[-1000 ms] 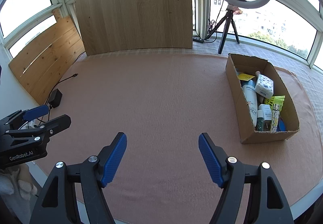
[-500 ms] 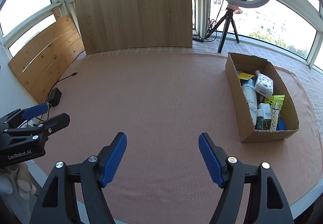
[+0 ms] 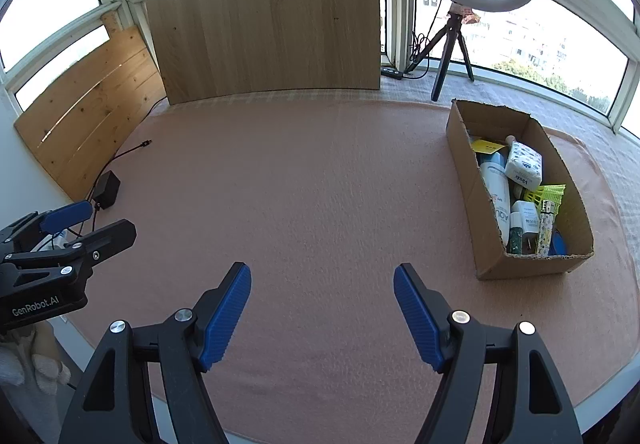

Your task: Organize objects

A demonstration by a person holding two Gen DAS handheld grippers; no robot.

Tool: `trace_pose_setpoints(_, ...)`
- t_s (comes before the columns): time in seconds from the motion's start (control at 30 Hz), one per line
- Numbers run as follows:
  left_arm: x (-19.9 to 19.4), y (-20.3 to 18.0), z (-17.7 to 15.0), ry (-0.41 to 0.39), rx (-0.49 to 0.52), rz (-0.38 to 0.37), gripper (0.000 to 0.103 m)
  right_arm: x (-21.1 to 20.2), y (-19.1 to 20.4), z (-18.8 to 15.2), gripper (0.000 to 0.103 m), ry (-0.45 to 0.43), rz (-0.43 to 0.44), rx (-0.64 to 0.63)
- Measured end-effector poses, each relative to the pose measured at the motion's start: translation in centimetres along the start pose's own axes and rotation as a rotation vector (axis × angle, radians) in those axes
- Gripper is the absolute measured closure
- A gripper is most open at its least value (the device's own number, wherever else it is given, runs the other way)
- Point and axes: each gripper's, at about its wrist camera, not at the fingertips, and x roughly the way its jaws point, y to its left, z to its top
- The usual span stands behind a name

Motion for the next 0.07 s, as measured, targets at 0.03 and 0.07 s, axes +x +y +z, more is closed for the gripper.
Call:
trace_pose_setpoints(0.03, 0.13, 0.14, 0.03, 0.003, -0.003, -0.001, 0.014, 0.08, -0.04, 0.04, 0.033, 0.002, -0.001, 0.001)
trace_pose_setpoints(0.07, 0.20, 0.19, 0.01, 0.005, -0.004, -0.001, 0.014, 0.12, -0.10, -0.01, 0.033, 0.004, -0.001, 0.003)
